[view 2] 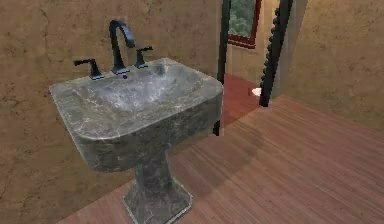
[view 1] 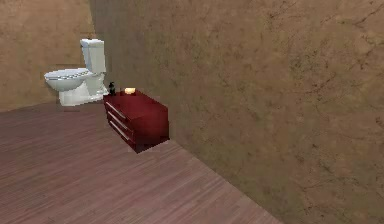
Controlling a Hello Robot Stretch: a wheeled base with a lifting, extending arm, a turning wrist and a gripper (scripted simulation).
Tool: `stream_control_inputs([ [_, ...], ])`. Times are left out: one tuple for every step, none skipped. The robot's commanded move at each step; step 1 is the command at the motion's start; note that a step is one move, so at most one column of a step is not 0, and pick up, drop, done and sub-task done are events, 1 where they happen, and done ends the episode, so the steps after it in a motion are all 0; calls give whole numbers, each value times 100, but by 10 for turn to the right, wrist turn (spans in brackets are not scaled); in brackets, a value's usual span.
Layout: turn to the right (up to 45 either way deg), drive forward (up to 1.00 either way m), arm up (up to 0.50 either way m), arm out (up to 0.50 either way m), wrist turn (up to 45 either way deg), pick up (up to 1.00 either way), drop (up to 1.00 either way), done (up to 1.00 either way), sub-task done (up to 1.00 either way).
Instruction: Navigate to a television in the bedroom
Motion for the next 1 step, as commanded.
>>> stream_control_inputs([
  [120,0,0,0,0,0,0,0,0],
])
